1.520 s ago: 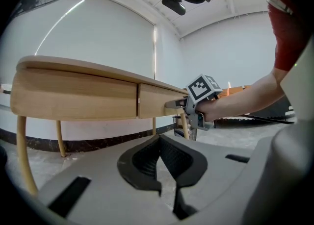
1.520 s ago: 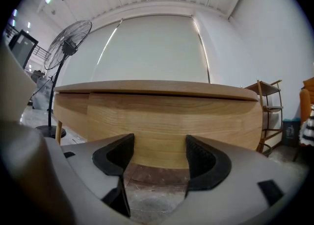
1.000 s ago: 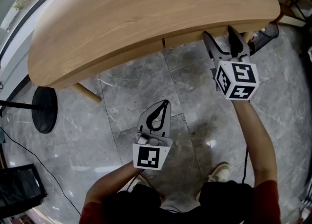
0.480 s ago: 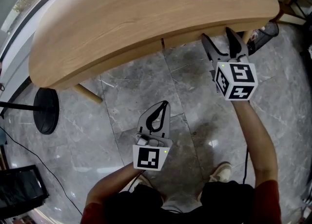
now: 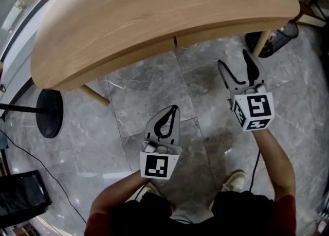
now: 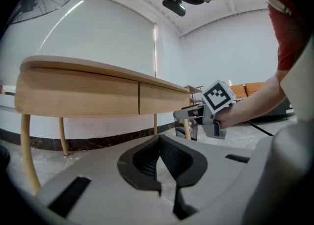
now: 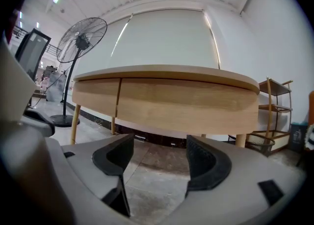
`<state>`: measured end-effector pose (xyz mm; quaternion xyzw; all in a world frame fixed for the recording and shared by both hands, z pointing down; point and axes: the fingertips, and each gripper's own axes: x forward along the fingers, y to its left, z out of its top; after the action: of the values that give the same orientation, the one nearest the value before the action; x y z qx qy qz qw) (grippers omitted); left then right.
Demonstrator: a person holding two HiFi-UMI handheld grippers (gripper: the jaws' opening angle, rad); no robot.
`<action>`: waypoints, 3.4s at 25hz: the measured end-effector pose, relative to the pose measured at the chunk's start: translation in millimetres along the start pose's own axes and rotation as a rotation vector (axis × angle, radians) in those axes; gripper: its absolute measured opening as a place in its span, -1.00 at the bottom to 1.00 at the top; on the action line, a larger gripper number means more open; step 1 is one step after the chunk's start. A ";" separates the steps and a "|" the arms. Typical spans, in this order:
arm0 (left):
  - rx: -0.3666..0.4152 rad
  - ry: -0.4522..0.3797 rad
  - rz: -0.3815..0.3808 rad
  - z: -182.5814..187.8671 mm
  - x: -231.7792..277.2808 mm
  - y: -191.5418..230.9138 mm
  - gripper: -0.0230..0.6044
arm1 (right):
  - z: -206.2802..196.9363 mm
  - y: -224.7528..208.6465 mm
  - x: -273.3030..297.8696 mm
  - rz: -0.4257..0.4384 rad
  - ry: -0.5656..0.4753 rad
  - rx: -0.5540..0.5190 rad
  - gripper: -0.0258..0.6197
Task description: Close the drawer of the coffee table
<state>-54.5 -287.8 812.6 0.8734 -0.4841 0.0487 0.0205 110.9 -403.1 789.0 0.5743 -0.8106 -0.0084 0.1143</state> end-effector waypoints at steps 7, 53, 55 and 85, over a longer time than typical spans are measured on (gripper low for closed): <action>0.006 -0.004 0.006 -1.0 -1.9 1.0 -0.90 | -19.2 19.6 -46.7 0.040 -0.001 0.023 0.04; 0.026 0.004 -0.012 -15.4 -14.5 -15.0 -0.90 | -71.2 73.6 -120.7 0.124 0.051 0.081 -0.93; 0.028 0.006 -0.011 -16.7 -14.0 -14.0 -0.90 | -74.0 70.8 -119.4 0.114 0.058 0.096 -0.93; -0.021 0.333 0.339 396.6 -206.6 88.7 -0.90 | 394.4 73.2 -219.6 0.105 0.221 0.214 -0.93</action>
<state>-212.6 -193.4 395.5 0.7592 -0.6144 0.1898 0.1007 35.0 -219.7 377.0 0.5374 -0.8183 0.1473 0.1411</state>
